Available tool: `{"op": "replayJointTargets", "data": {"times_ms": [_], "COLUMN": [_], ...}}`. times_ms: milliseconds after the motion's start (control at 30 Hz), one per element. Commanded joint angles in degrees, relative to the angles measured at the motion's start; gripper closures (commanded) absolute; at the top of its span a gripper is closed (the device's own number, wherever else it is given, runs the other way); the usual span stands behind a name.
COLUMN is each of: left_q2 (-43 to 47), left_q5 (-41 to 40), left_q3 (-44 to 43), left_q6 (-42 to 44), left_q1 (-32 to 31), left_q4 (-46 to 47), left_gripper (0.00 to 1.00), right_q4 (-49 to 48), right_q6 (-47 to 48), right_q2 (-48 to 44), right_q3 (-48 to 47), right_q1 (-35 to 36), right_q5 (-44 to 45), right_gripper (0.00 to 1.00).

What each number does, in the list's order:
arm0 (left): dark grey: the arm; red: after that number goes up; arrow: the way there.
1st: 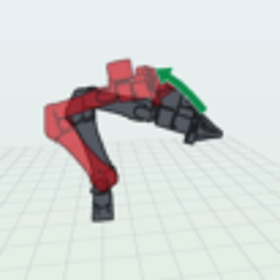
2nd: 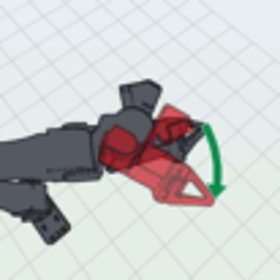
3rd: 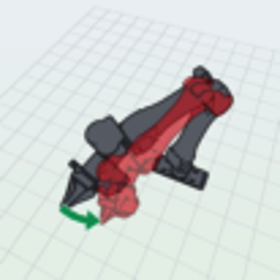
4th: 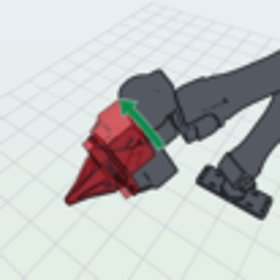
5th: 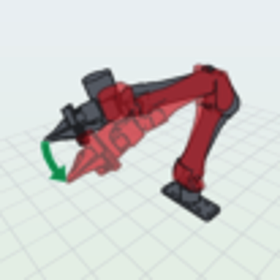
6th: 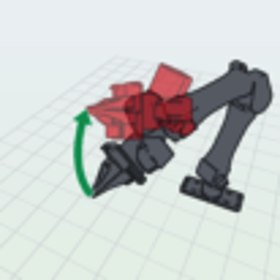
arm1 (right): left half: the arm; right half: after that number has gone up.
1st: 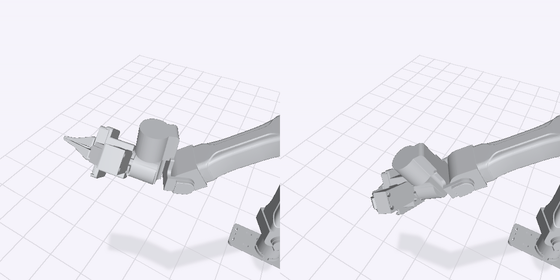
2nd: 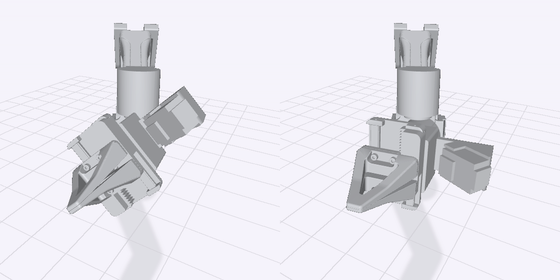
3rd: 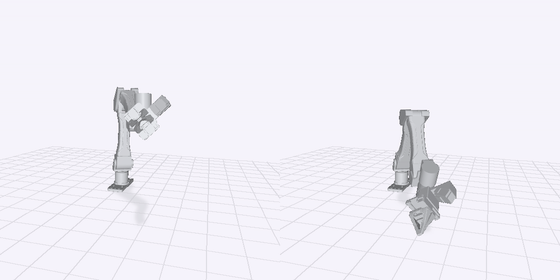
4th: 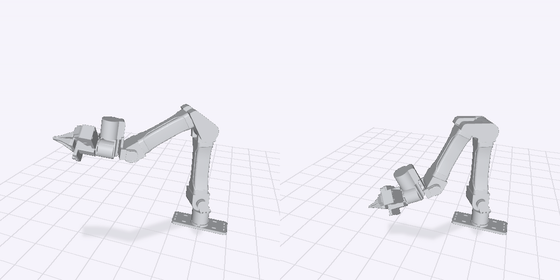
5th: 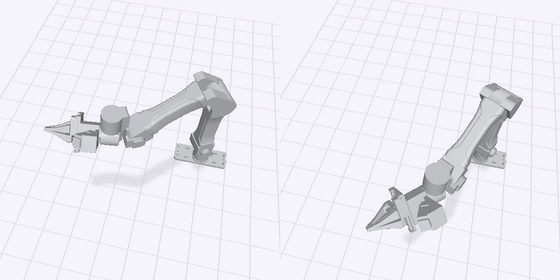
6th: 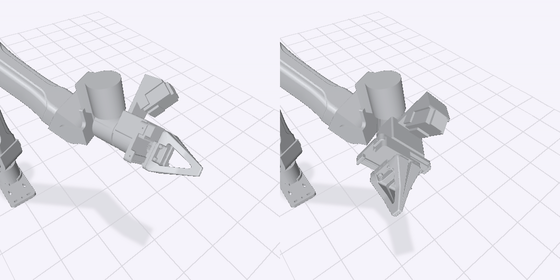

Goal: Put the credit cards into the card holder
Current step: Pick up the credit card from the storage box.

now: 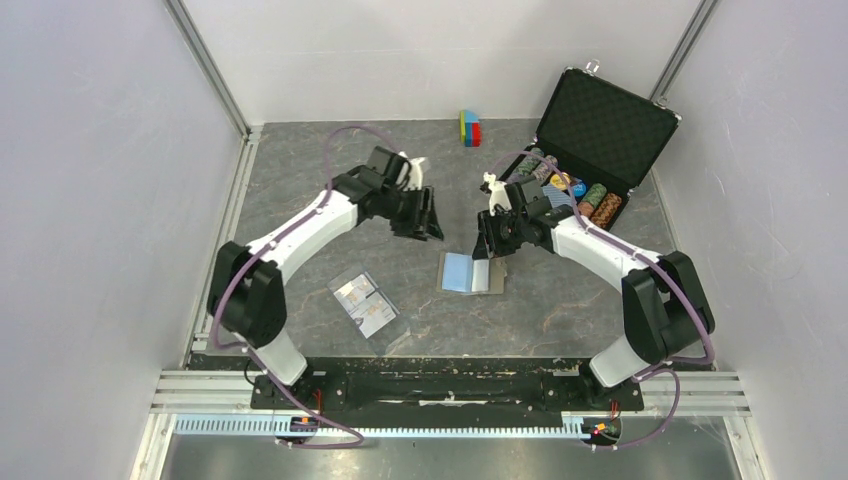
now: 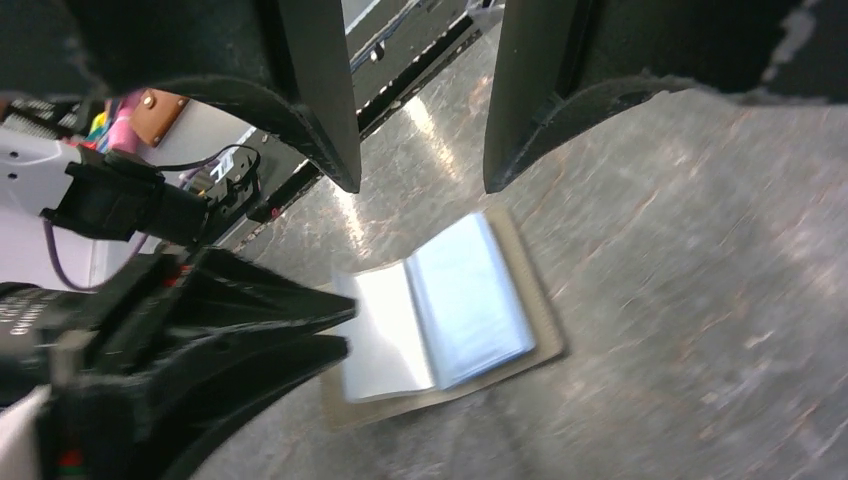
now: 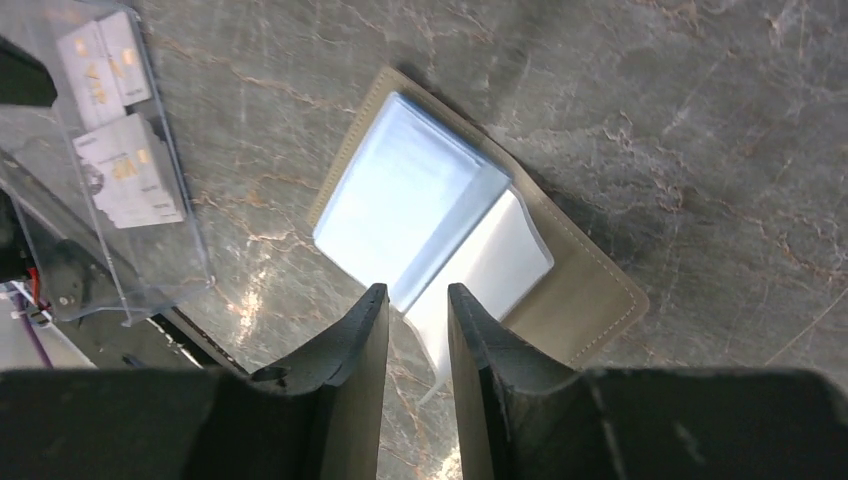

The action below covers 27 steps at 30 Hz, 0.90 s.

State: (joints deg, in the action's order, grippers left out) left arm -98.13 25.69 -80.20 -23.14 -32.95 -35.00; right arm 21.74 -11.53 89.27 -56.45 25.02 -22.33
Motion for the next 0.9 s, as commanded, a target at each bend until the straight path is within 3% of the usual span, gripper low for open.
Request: {"op": "replayJointTargets", "data": {"times_ms": [0,133,400,867], "left_q2": [6.44,11.41,16.08,19.82], "left_q5": [1.53,0.1,-11.51,-18.13], "left_q3": [7.33,13.01,16.84,20.44], "left_q6": [-3.58,-1.9,8.8,11.61], "left_q1": [5.15,9.1,9.49,10.14], "left_q4": [0.58,-1.96,-13.34,-16.88], "left_gripper": [0.44,0.43,0.39,0.35], "right_q4": [0.63,0.68,0.73,10.39], "right_q6": [0.2,0.43,0.11,7.03], "right_q2": [-1.2,0.03,5.15,18.48], "right_q3": [-3.74,-6.4,-11.73,-23.53], "right_q1": [0.59,2.4,9.55,21.13], "right_q5": [-3.08,-5.06,-12.69,-19.81], "right_gripper": [0.68,0.63,0.55,0.44]}}
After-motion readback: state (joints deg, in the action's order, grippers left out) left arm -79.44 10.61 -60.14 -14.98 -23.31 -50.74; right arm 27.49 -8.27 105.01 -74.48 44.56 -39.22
